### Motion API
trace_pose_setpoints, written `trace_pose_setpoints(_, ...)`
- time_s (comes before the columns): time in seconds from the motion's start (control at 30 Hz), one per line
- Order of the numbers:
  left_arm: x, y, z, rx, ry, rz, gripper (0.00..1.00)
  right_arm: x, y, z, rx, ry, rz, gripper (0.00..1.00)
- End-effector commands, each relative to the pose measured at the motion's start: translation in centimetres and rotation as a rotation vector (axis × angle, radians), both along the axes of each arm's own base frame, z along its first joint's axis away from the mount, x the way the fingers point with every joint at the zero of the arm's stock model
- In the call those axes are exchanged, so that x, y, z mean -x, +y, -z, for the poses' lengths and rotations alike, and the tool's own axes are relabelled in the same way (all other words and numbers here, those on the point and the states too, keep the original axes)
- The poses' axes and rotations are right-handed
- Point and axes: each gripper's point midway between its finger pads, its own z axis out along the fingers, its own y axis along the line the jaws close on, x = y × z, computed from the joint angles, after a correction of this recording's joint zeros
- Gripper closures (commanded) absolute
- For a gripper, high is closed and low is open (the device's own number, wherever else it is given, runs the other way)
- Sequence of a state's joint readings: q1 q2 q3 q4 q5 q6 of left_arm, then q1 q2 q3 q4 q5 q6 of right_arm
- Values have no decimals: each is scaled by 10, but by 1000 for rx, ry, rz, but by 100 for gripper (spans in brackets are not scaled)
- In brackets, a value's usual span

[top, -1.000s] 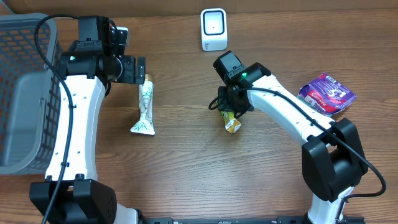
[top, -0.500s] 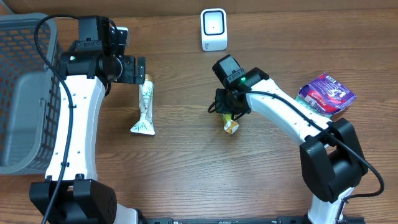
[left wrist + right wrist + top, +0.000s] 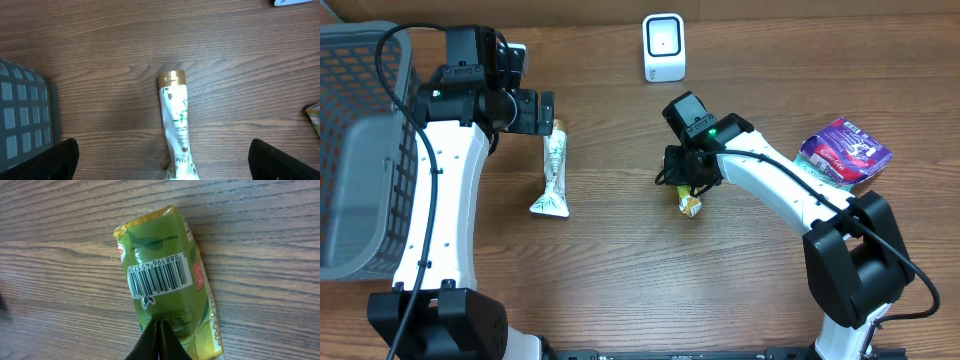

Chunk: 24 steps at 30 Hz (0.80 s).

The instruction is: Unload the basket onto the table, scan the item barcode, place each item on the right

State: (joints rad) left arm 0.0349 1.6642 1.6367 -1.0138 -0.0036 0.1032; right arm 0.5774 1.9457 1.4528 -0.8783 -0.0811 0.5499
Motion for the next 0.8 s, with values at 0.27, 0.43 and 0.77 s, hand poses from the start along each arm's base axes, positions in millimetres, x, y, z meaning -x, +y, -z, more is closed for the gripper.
trace_pose_setpoints(0.27,1,1,-11,8,-30,-19,0,25,2,34,-19,144,-33,96)
trace_pose_setpoints(0.43,1,1,-11,8,-30,-19,0,24,13,18,-64,134,-123,96)
trace_pose_setpoints(0.77,1,1,-11,8,-30,-19,1,9,15,-80,-112,-54,-335,43)
